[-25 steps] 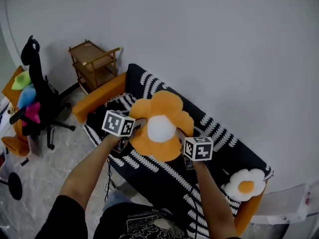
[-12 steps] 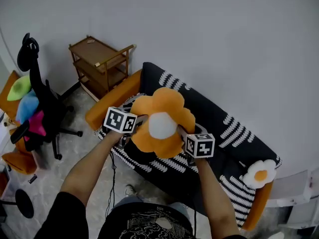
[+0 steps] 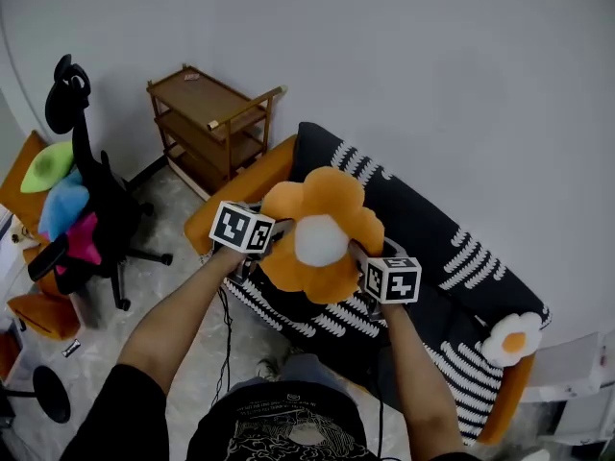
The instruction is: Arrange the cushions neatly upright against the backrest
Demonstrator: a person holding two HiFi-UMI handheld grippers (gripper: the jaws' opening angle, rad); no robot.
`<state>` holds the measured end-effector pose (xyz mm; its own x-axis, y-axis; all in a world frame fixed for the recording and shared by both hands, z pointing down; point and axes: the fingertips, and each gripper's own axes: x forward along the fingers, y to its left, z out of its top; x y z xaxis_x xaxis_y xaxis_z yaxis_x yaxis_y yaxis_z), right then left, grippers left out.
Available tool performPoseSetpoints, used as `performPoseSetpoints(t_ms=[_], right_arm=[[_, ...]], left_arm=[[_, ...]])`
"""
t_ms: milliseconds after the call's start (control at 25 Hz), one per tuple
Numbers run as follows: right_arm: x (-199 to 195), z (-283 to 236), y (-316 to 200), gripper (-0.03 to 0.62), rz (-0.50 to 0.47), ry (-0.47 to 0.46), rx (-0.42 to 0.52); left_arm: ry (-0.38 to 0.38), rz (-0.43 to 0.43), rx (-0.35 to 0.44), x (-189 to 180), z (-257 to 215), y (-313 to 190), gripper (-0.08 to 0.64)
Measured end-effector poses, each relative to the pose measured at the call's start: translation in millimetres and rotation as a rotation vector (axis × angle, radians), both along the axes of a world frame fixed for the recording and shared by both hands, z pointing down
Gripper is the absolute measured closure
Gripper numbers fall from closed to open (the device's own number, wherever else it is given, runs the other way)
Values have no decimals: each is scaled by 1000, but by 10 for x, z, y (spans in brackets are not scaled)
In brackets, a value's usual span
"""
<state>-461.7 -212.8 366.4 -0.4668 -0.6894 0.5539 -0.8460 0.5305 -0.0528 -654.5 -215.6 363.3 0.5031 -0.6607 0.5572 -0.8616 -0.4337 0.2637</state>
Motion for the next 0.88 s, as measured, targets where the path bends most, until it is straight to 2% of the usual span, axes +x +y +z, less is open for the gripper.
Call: performPoseSetpoints(t_ms=[240, 440, 760, 880], right_arm=[[-266, 207, -168, 325, 2, -35, -9], [-359, 424, -364, 325, 36, -55, -21], [-190, 842, -889, 324, 136, -45, -64], [-102, 977, -1186, 324, 177, -42, -82]], left_arm=[[-43, 2, -15, -265, 127, -158, 290], [-68, 37, -22, -350, 303, -422, 290], [-68, 138, -58, -172, 704, -1131, 288], [-88, 169, -50, -88, 787, -1521, 287]])
